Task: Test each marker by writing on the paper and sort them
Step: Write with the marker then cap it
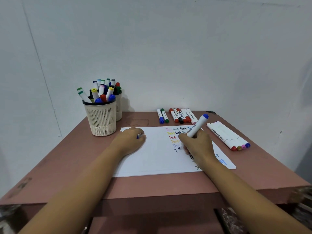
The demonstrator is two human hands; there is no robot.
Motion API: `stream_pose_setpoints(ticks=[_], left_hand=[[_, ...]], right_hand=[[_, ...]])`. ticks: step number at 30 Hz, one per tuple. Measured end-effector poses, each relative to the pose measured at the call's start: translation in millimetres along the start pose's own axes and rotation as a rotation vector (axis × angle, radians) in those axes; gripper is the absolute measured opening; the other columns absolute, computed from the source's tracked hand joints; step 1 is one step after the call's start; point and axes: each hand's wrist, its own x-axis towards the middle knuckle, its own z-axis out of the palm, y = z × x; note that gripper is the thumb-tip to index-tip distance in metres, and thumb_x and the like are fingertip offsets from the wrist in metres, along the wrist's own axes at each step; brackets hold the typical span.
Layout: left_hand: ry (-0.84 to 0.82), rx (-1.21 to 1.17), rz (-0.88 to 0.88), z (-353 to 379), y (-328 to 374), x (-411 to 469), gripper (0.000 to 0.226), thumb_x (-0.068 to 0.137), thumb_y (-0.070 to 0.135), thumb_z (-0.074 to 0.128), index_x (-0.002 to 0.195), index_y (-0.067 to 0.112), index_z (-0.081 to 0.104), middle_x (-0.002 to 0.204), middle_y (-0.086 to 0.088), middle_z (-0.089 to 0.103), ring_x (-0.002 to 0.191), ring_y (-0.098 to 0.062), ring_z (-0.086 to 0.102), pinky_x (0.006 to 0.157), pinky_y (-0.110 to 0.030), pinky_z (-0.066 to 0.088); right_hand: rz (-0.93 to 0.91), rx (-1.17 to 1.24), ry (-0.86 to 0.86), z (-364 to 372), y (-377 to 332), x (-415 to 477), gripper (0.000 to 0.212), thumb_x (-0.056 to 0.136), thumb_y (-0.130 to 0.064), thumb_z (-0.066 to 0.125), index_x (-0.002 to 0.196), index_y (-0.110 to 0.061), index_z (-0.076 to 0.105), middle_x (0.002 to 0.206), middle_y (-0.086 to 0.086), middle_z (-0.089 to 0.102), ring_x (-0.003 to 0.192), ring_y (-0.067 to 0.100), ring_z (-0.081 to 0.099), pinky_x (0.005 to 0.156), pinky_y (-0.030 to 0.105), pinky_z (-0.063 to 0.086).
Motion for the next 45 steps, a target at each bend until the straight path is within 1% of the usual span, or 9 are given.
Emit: stream_pose_setpoints(ticks=[6, 13, 18, 23, 26, 30, 34, 39, 45], left_hand=[[0.003, 0.004, 0.007, -0.7, 1.0, -1.1, 0.029, 0.096, 0.038, 0.043, 0.115, 0.024, 0.060, 0.114, 0.003, 0.057, 0.100, -0.016, 0.054, 0.091, -0.030, 0.041], [-0.004, 0.001, 0.000, -0.7, 0.0, 0.3, 0.030, 0.095, 0.038, 0.043, 0.115, 0.024, 0.060, 0.118, 0.002, 0.059, 0.104, -0.017, 0.054, 0.095, -0.034, 0.042], [-0.007, 0.005, 0.001, -1.4, 0.1, 0.0, 0.030, 0.095, 0.039, 0.043, 0.115, 0.024, 0.060, 0.117, 0.002, 0.059, 0.103, -0.016, 0.054, 0.094, -0.033, 0.042], [-0.007, 0.007, 0.002, -1.9, 1.8, -0.6, 0.030, 0.096, 0.038, 0.042, 0.116, 0.024, 0.060, 0.118, 0.002, 0.057, 0.104, -0.017, 0.054, 0.095, -0.033, 0.041], [-0.004, 0.007, 0.002, -2.3, 2.1, -1.4, 0.030, 0.096, 0.037, 0.042, 0.116, 0.023, 0.060, 0.118, 0.002, 0.057, 0.105, -0.017, 0.053, 0.095, -0.032, 0.040], [-0.009, -0.011, 0.004, -1.1, -0.3, 0.3, 0.028, 0.095, 0.037, 0.043, 0.114, 0.024, 0.061, 0.118, 0.003, 0.059, 0.105, -0.016, 0.054, 0.095, -0.033, 0.041], [-0.012, -0.003, -0.002, -0.7, -0.5, 0.8, 0.029, 0.096, 0.037, 0.043, 0.114, 0.024, 0.060, 0.117, 0.003, 0.059, 0.104, -0.017, 0.054, 0.095, -0.033, 0.041], [-0.011, -0.008, -0.002, -0.9, -0.1, 0.5, 0.029, 0.095, 0.038, 0.043, 0.115, 0.024, 0.060, 0.118, 0.003, 0.058, 0.104, -0.017, 0.054, 0.094, -0.032, 0.041], [-0.016, -0.012, -0.009, -1.5, -1.2, 0.0, 0.029, 0.095, 0.039, 0.043, 0.116, 0.025, 0.060, 0.120, 0.004, 0.058, 0.106, -0.016, 0.054, 0.096, -0.033, 0.041]], right_hand=[[-0.031, -0.110, -0.008, 1.0, 1.7, -0.4, 0.016, 0.077, -0.016, 0.064, 0.071, -0.006, 0.053, 0.057, 0.005, 0.055, 0.042, 0.013, 0.045, 0.045, 0.023, 0.034], [-0.030, -0.102, -0.031, -0.5, 1.6, -0.6, 0.015, 0.077, -0.015, 0.064, 0.071, -0.006, 0.054, 0.052, 0.003, 0.054, 0.039, 0.011, 0.045, 0.044, 0.022, 0.034], [-0.030, -0.089, 0.046, 0.4, 3.4, 2.2, 0.020, 0.079, -0.018, 0.065, 0.070, -0.012, 0.048, 0.061, 0.002, 0.055, 0.050, 0.015, 0.047, 0.051, 0.027, 0.037], [-0.027, -0.107, 0.024, 0.5, 4.0, 1.8, 0.015, 0.078, -0.019, 0.064, 0.074, -0.008, 0.055, 0.061, 0.004, 0.059, 0.050, 0.015, 0.049, 0.049, 0.025, 0.036], [-0.021, -0.105, 0.019, 0.1, 3.4, 1.7, 0.015, 0.078, -0.019, 0.064, 0.073, -0.007, 0.054, 0.057, 0.002, 0.055, 0.047, 0.014, 0.046, 0.048, 0.024, 0.035], [-0.035, -0.115, 0.028, 0.2, 1.6, -0.4, 0.020, 0.080, -0.018, 0.065, 0.073, -0.010, 0.048, 0.060, 0.000, 0.048, 0.054, 0.016, 0.045, 0.051, 0.027, 0.036], [-0.024, -0.119, 0.006, -0.6, 0.4, -1.1, 0.021, 0.081, -0.018, 0.065, 0.071, -0.010, 0.049, 0.056, -0.002, 0.049, 0.041, 0.006, 0.044, 0.046, 0.023, 0.034], [-0.015, -0.024, 0.101, -1.3, 1.6, 0.4, 0.023, 0.080, -0.016, 0.065, 0.067, -0.013, 0.046, 0.062, 0.004, 0.054, 0.052, 0.016, 0.049, 0.046, 0.024, 0.034], [-0.021, -0.074, 0.063, -0.2, 2.9, 0.4, 0.017, 0.079, -0.018, 0.065, 0.074, -0.011, 0.050, 0.070, 0.012, 0.062, 0.055, 0.019, 0.052, 0.050, 0.026, 0.038]])
